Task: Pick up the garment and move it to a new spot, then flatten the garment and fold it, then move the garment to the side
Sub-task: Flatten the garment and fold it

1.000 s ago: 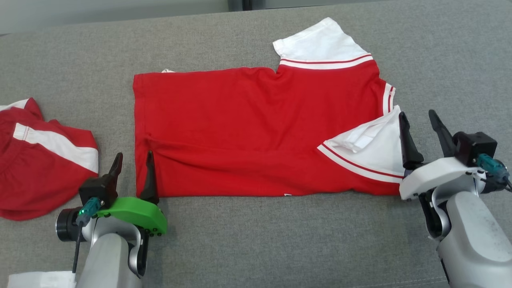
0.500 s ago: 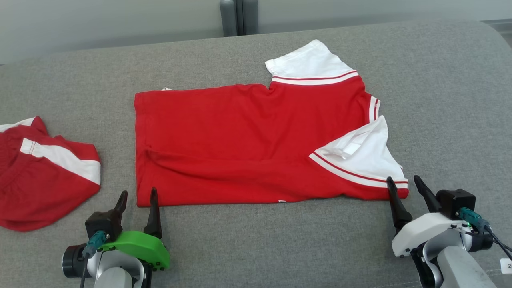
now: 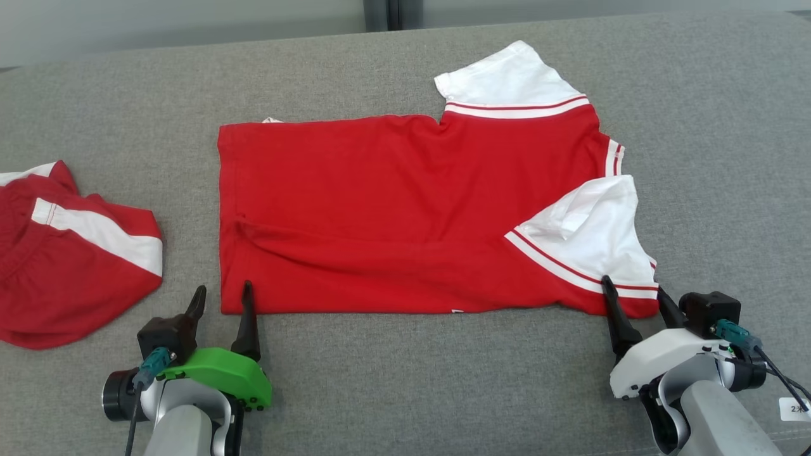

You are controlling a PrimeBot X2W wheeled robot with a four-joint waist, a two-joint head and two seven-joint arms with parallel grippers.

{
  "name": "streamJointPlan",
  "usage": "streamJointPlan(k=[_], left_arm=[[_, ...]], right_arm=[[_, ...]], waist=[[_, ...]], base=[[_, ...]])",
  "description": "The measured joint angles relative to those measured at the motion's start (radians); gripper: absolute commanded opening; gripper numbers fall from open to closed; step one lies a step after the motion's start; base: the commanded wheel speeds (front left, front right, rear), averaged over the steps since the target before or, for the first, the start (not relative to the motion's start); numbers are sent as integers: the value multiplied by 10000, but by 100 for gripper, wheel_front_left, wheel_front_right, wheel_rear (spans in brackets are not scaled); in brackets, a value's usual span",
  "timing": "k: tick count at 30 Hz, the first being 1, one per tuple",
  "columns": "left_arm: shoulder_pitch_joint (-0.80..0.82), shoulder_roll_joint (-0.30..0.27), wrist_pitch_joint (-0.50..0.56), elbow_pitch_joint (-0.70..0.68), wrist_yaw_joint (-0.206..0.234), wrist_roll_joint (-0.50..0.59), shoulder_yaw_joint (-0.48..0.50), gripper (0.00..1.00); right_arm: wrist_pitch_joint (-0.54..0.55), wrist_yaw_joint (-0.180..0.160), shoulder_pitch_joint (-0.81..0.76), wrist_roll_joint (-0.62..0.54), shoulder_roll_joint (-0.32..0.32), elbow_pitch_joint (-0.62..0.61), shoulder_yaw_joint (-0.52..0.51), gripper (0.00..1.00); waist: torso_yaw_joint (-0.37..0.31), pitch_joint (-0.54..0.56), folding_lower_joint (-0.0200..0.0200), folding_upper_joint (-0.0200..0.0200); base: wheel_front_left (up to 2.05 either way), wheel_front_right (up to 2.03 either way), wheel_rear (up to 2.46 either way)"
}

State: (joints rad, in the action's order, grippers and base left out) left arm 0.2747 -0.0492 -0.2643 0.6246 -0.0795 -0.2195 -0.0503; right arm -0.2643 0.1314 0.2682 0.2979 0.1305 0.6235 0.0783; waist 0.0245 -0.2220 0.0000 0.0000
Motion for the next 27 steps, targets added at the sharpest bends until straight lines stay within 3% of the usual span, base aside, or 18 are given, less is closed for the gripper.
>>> streamJointPlan(k=[4, 5, 12, 13, 15, 27], left_arm=[[157, -2, 0, 29, 6, -59, 63, 100], [182, 0, 0, 56, 6, -71, 73, 100], [419, -2, -10, 798, -86, -322, 31, 100], [472, -2, -10, 849, -96, -341, 6, 84], [544, -12, -17, 974, -165, -443, -73, 0], [639, -4, -23, 1595, -393, -863, -253, 0]], right_arm=[[-12, 0, 154, 79, 50, -21, 125, 26], [-12, 0, 184, 88, 61, -38, 163, 0], [-12, 0, 247, 188, 163, -267, 343, 0], [-12, 0, 249, 236, 161, -291, 360, 0], [-12, 0, 252, 276, 165, -334, 389, 0], [-10, 0, 238, 405, 194, -359, 311, 0]], waist=[[23, -187, 0, 0], [18, -224, 0, 0], [-113, -353, 0, 0], [-132, -363, 0, 0], [-161, -381, 0, 0], [-92, -105, 0, 0]], base=[[0, 0, 0], [0, 0, 0], [0, 0, 0], [0, 0, 0], [0, 0, 0], [0, 0, 0]])
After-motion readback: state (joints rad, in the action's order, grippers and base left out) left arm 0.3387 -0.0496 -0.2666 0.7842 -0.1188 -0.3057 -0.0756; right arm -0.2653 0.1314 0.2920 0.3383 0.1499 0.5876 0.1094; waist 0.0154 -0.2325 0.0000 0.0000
